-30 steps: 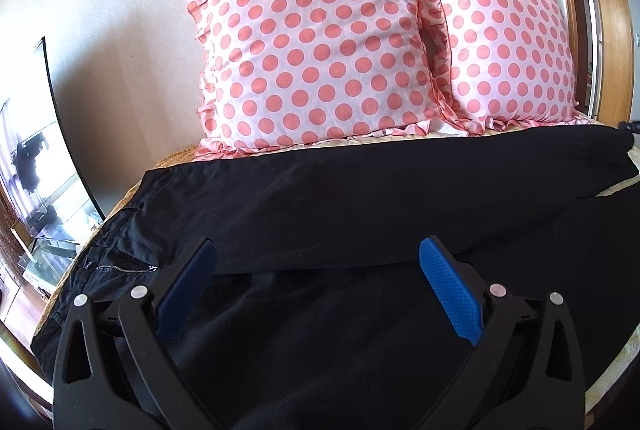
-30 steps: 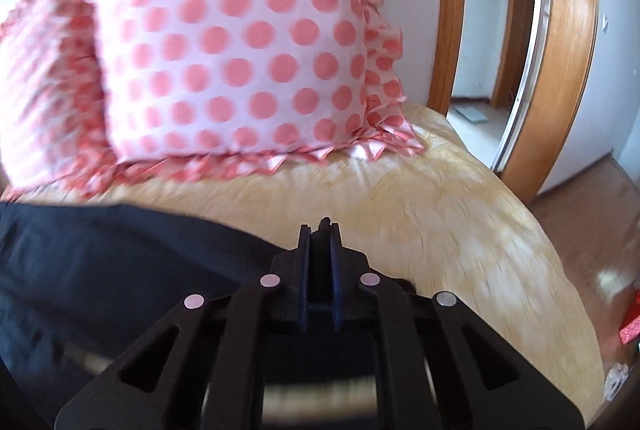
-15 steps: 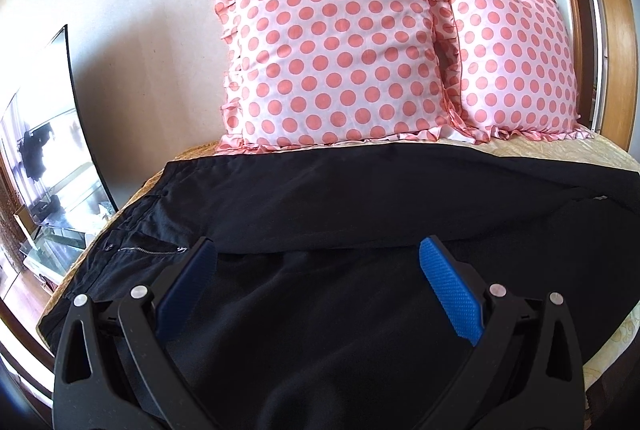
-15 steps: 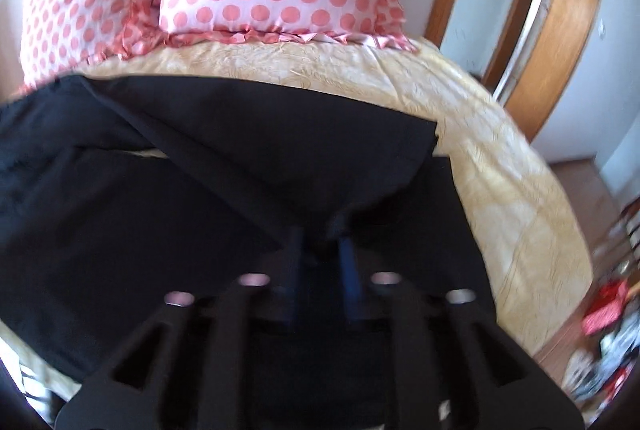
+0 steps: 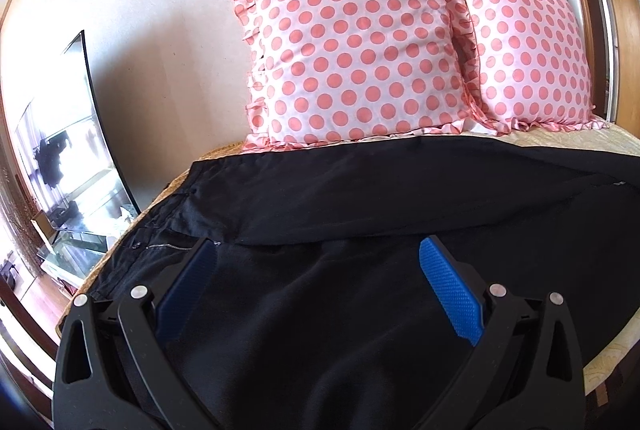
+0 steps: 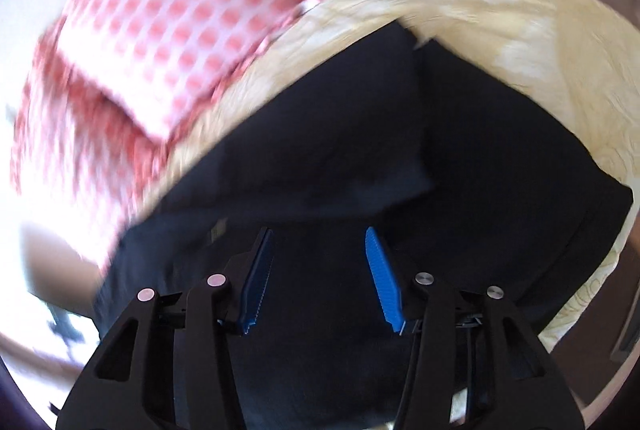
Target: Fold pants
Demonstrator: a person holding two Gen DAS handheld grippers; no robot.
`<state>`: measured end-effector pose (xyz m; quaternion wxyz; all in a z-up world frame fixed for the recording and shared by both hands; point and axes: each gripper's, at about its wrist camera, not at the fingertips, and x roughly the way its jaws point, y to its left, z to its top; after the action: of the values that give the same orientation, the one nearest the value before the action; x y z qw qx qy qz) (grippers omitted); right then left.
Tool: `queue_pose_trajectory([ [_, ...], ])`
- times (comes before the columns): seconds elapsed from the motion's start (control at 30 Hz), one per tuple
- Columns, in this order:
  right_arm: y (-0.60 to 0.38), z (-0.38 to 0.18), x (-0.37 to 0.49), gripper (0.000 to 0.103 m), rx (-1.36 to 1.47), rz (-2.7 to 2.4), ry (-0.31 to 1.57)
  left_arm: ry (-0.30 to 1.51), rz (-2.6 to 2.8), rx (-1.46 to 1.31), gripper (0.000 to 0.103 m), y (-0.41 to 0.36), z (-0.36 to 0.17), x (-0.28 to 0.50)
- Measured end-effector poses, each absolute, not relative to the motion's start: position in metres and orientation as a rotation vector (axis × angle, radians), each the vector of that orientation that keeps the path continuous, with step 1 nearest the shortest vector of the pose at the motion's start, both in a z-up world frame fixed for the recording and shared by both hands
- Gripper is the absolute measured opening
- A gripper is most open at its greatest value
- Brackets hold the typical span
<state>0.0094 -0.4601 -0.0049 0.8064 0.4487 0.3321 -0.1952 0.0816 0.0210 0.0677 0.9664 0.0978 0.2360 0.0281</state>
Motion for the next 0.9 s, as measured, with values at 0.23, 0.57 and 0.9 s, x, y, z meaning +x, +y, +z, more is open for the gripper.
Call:
queue_pose_trajectory([
  [0.23,-0.47,-0.009,0.016,0.051,1.02,-0.531,0.636,0.464,0.086,0.164,0.101,0.037,0.072,0.093],
  [0.57,-0.479,-0.013,0.013,0.05,1.125,-0.557,0.575,0.501,0.184,0.072,0.101,0.075,0.087,0.14],
  [0.9,-0.474,-0.025,-0.017,0.004,0.999,-0.593,0.497,0.622,0.173,-0.122,0.101,0.142,0.101,0.217],
])
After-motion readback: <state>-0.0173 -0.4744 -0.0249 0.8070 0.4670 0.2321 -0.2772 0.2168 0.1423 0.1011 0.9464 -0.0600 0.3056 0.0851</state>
